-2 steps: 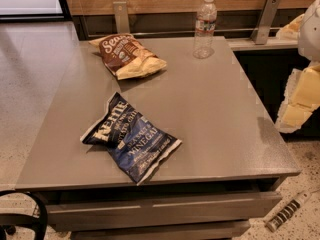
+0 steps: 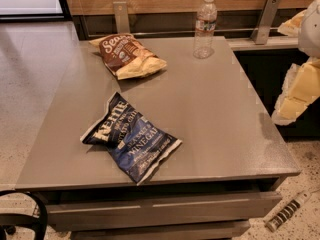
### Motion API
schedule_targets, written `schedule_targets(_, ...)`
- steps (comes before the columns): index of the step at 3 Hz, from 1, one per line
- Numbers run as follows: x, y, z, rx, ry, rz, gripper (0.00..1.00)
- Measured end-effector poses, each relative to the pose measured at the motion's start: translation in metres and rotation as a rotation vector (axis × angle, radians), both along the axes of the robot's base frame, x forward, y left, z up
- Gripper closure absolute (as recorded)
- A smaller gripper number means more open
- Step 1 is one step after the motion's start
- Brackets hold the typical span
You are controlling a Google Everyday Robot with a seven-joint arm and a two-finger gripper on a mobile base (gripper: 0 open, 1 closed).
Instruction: Pick water bottle
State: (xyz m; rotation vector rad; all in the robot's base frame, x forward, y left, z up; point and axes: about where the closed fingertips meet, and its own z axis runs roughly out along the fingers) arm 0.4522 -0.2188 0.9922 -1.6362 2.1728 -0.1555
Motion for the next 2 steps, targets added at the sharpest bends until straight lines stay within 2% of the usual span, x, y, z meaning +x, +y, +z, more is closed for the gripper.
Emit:
schedule_targets(1, 0.041, -0.019, 0.004, 0.099, -0.120, -0.069, 0.00)
schedule_targets(2, 0.093, -0.032, 0.010, 0.239, -0.249, -0.122, 0.00)
